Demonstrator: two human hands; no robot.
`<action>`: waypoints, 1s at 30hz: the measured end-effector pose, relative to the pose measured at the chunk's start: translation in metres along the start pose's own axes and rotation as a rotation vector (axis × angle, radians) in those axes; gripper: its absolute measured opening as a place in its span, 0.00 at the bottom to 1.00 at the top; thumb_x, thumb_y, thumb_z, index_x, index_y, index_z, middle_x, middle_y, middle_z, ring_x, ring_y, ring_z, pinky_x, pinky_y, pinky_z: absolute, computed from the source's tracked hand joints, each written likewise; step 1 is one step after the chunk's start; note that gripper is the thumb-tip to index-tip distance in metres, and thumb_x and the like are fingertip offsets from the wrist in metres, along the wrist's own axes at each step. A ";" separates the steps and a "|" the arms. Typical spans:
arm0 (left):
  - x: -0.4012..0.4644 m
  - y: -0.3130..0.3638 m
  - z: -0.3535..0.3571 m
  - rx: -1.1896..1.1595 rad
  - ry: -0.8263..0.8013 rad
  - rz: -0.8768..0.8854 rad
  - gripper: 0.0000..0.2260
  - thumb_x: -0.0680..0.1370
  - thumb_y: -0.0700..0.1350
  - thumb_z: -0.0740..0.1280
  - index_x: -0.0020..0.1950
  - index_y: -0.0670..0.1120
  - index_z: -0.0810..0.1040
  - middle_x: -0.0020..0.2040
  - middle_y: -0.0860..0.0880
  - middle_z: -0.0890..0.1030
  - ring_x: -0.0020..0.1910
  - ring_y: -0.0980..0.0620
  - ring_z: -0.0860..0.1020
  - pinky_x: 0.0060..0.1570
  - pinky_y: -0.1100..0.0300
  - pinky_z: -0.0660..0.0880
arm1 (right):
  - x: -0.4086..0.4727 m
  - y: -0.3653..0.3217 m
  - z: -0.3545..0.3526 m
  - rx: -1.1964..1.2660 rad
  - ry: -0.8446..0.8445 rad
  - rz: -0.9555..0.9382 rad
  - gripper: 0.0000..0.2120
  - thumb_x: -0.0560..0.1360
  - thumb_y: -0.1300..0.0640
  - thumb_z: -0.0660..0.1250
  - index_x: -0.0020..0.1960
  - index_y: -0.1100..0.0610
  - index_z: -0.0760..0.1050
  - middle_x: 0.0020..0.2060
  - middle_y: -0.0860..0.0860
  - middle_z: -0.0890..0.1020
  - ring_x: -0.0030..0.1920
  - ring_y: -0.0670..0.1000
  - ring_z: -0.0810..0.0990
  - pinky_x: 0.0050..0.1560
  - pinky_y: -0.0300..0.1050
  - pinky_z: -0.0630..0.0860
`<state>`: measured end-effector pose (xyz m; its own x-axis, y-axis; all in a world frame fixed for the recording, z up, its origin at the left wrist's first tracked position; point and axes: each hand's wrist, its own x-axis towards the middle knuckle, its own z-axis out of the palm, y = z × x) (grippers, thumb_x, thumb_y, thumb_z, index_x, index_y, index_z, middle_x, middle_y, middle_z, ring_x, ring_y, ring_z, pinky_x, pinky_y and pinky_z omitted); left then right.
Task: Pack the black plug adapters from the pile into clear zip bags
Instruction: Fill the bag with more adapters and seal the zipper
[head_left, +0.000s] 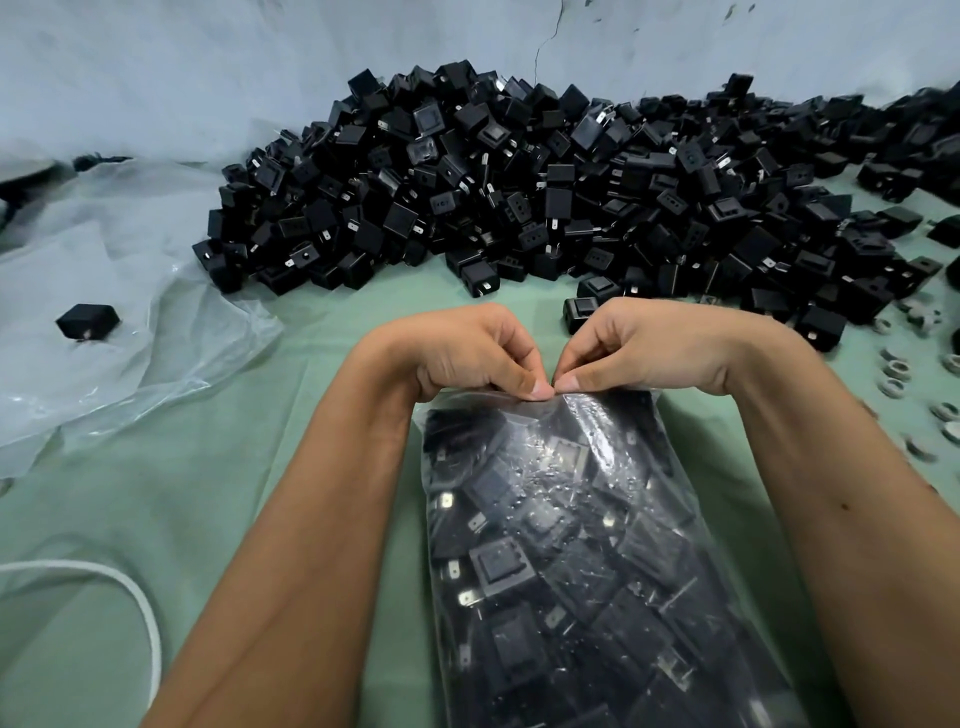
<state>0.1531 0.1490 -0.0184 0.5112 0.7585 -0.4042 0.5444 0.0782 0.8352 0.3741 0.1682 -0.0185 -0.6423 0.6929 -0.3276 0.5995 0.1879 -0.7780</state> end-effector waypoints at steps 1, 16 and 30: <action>0.000 0.000 0.000 -0.018 0.003 -0.003 0.04 0.73 0.38 0.76 0.44 0.38 0.85 0.46 0.34 0.82 0.47 0.38 0.77 0.61 0.35 0.73 | 0.000 0.000 0.000 -0.009 0.002 0.006 0.07 0.79 0.53 0.73 0.46 0.55 0.87 0.29 0.47 0.79 0.30 0.44 0.74 0.31 0.33 0.71; 0.000 -0.007 -0.005 -0.018 0.000 0.043 0.05 0.79 0.42 0.72 0.51 0.40 0.84 0.41 0.46 0.83 0.40 0.50 0.78 0.42 0.60 0.75 | -0.003 -0.002 0.003 -0.039 0.026 -0.134 0.09 0.78 0.53 0.73 0.41 0.54 0.85 0.29 0.52 0.82 0.31 0.46 0.77 0.32 0.37 0.73; 0.004 -0.009 0.003 0.013 -0.112 0.175 0.06 0.80 0.33 0.68 0.45 0.40 0.81 0.32 0.55 0.81 0.31 0.62 0.76 0.34 0.71 0.72 | -0.011 0.013 -0.009 0.069 0.016 -0.125 0.19 0.72 0.41 0.75 0.43 0.58 0.84 0.33 0.54 0.78 0.35 0.50 0.72 0.37 0.39 0.70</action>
<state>0.1524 0.1496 -0.0288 0.6692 0.6832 -0.2924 0.4487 -0.0578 0.8918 0.3939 0.1692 -0.0202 -0.7017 0.6783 -0.2180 0.4811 0.2254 -0.8472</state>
